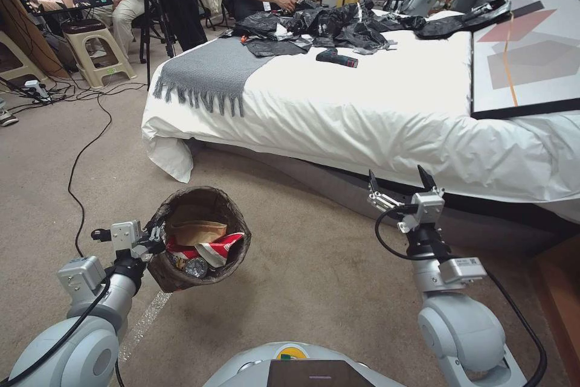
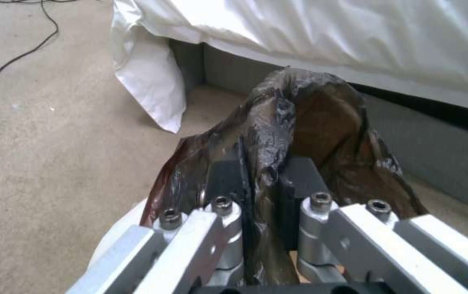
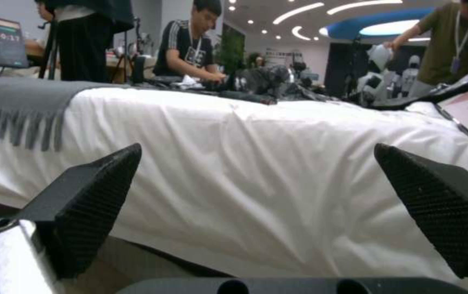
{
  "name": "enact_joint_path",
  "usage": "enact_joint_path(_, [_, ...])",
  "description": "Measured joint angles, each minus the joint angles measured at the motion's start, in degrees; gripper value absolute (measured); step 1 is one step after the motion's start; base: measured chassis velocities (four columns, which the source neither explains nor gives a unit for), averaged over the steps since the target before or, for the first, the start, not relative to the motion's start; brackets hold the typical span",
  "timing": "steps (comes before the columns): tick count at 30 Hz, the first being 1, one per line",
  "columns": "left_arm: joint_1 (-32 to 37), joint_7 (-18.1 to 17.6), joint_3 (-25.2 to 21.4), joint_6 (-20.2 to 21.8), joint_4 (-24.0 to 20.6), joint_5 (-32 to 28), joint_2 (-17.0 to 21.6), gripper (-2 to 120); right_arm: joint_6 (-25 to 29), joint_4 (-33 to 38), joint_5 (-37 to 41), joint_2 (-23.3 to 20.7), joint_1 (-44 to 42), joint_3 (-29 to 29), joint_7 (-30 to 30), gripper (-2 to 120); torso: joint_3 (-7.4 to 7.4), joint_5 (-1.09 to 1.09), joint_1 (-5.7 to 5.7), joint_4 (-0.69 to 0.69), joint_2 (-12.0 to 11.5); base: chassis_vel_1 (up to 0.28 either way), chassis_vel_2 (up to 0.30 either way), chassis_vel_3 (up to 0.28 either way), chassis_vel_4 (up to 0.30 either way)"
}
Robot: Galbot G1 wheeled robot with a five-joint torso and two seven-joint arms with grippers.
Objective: Pick up the trash bin, then pick up the garbage from the floor and place it into the trash bin.
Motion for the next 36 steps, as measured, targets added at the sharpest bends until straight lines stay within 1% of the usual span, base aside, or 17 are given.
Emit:
enact_joint_path(9, [-0.1,-0.1,-0.1,0.9,0.0,-0.1,0.1,8,1.7,-0.3,0.5,0.8,-2.4,1.4,-0.2,100,0.00,0.00,0.00,0.00,0.0,0.000,0.000,0.000,0.000])
enact_joint_path(22, [-0.3,0.4,-0.4,1.0,0.0,-0.2,-0.1,8,1.6,-0.3,1.3,0.2,-2.4,1.6,-0.1,100,0.00,0.01,0.00,0.00,0.0,0.000,0.000,0.000,0.000])
enact_joint_path(36, [-0.4,0.5,-0.5,0.9,0.0,-0.4,-0.2,8,1.6,-1.0,1.5,-0.2,-2.5,1.8,0.0,100,0.00,0.01,0.00,0.00,0.0,0.049,0.045,0.053,0.047])
